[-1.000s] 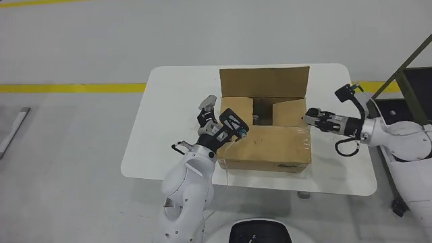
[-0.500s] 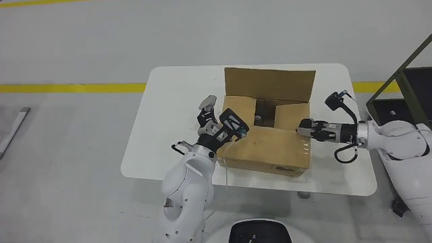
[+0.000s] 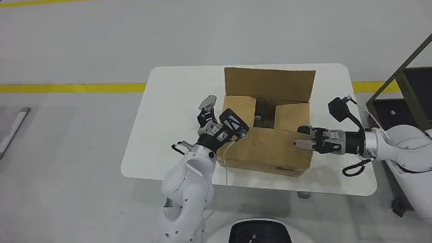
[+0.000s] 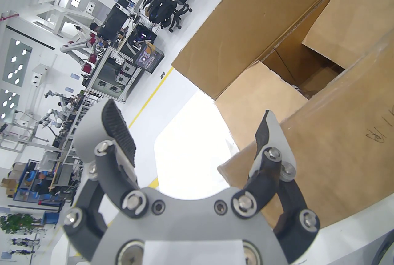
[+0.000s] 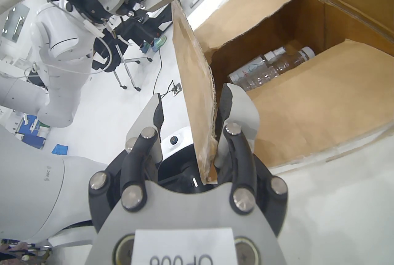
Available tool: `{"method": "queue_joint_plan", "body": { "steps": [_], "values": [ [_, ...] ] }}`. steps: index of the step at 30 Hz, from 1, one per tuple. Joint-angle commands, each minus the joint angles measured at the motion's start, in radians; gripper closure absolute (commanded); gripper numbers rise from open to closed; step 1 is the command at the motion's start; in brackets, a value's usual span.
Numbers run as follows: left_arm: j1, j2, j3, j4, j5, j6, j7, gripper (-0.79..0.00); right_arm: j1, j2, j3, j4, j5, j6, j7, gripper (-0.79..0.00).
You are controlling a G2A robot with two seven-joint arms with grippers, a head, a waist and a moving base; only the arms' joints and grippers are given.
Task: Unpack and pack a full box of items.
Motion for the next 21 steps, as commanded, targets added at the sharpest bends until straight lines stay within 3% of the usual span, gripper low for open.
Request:
{"method": "queue_joint_plan", "body": {
  "steps": [1,5,7,11,14,15,17,21],
  "values": [
    [0.0,0.0,0.0,0.0,0.0,0.0,0.0,-0.785,-0.021,0.02,-0.012,-0.036,-0.035,-0.035,-0.035,-0.391],
    [0.0,0.0,0.0,0.0,0.0,0.0,0.0,-0.785,-0.064,0.065,-0.03,-0.071,-0.078,-0.131,-0.131,-0.465],
    [0.005,0.001,0.0,-0.007,-0.009,0.01,0.007,-0.785,-0.081,0.086,-0.048,-0.081,-0.085,-0.174,-0.174,-0.419],
    [0.004,0.006,0.01,-0.026,-0.005,-0.04,-0.016,-0.785,-0.097,0.126,-0.081,-0.087,-0.104,-0.252,-0.252,-0.489],
    [0.004,0.01,0.02,-0.04,0.005,-0.067,-0.033,-0.785,-0.101,0.152,-0.097,-0.103,-0.085,-0.281,-0.281,-0.628],
    [0.004,0.011,0.023,-0.045,0.009,-0.079,-0.039,-0.785,-0.102,0.16,-0.101,-0.113,-0.078,-0.281,-0.281,-0.637],
    [0.004,0.014,0.029,-0.053,0.019,-0.105,-0.046,-0.785,-0.105,0.176,-0.111,-0.129,-0.064,-0.281,-0.281,-0.757],
    [0.006,0.024,0.036,-0.074,0.051,-0.163,-0.037,-0.785,-0.109,0.202,-0.116,-0.14,-0.008,-0.281,-0.283,-0.785]
  ]
}}
